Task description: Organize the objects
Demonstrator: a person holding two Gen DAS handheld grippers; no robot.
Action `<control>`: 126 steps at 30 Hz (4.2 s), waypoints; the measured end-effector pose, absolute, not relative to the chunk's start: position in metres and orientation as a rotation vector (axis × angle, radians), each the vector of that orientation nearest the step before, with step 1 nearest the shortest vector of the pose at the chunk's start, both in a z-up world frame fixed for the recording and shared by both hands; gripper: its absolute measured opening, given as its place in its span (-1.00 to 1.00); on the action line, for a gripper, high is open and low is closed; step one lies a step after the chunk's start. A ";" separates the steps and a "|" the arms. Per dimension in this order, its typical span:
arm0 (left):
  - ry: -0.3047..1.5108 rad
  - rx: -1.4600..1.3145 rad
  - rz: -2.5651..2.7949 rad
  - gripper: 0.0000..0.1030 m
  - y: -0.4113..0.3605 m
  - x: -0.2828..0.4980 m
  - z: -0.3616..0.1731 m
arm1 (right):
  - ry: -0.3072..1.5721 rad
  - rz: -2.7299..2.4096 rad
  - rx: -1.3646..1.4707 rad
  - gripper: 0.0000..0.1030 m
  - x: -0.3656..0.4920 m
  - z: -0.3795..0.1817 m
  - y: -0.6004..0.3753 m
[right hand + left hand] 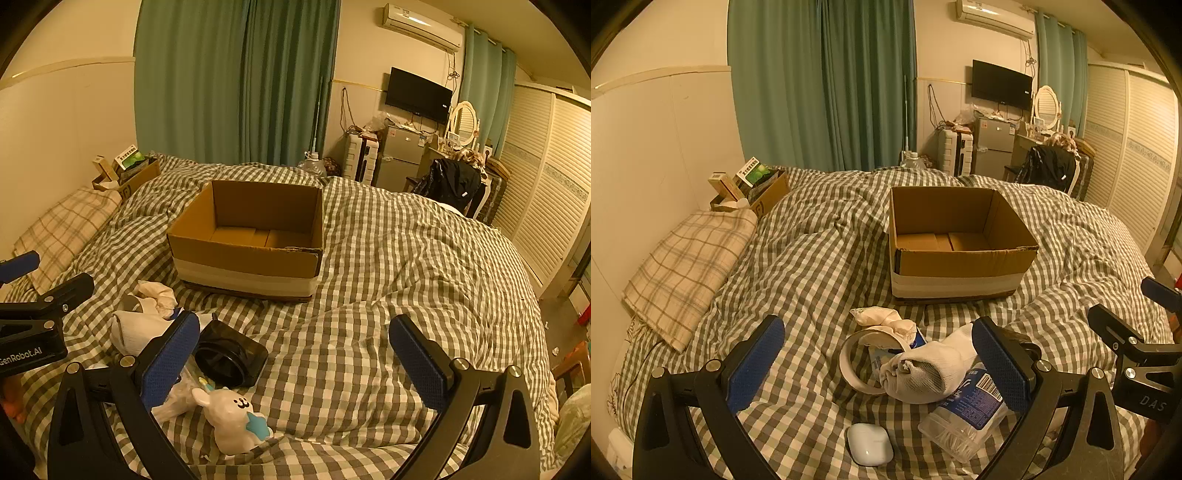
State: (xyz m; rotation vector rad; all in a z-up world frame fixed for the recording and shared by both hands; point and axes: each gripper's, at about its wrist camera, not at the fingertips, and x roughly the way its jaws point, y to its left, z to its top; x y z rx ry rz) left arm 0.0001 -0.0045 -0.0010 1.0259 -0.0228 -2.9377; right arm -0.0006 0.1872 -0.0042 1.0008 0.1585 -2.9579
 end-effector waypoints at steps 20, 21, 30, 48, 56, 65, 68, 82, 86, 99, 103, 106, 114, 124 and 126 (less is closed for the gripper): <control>-0.040 1.030 -2.946 1.00 -0.003 0.000 -0.002 | 0.175 -2.943 1.003 0.99 -0.001 -0.003 0.183; -0.040 1.027 -2.950 1.00 -0.003 0.001 -0.001 | 0.174 -2.942 1.002 0.99 -0.001 -0.002 0.184; -0.045 0.975 -2.981 1.00 0.000 0.011 0.014 | 0.177 -2.951 0.933 0.99 0.011 0.019 0.184; -0.057 1.033 -2.946 1.00 -0.001 0.036 0.007 | 0.197 -2.933 0.906 0.92 0.036 0.040 0.187; -0.108 1.122 -2.910 1.00 0.003 0.031 -0.021 | 0.259 -2.836 1.104 0.92 0.020 -0.006 0.180; -0.133 1.268 -2.876 1.00 0.010 0.020 -0.057 | 0.324 -2.614 1.402 0.76 -0.003 -0.079 0.165; -0.138 1.287 -2.872 1.00 0.012 0.018 -0.061 | 0.311 -2.574 1.440 0.65 -0.008 -0.087 0.167; -0.230 1.403 -2.869 1.00 0.038 0.009 -0.074 | 0.290 -2.555 1.390 0.01 -0.003 -0.076 0.179; -0.260 1.487 -2.888 0.99 0.055 0.004 -0.082 | 0.237 -2.665 1.363 0.01 -0.005 -0.056 0.208; -0.452 1.609 -2.874 0.51 0.083 -0.003 -0.115 | 0.195 -2.681 1.334 0.01 -0.004 -0.053 0.215; -0.330 1.637 -2.914 0.47 0.071 0.009 -0.100 | 0.139 -2.678 1.318 0.00 -0.002 -0.045 0.219; -0.233 1.575 -2.965 0.44 0.060 0.012 -0.073 | 0.102 -2.674 1.263 0.00 0.001 -0.027 0.218; -0.146 1.328 -3.141 0.40 0.039 -0.028 0.014 | 0.098 -2.697 1.093 0.00 -0.024 0.037 0.208; -0.061 1.265 -3.188 0.29 0.036 -0.145 0.040 | 0.133 -2.775 0.962 0.00 -0.117 0.082 0.187; -0.069 1.260 -3.175 0.29 0.039 -0.166 0.034 | 0.112 -2.778 0.978 0.00 -0.143 0.075 0.185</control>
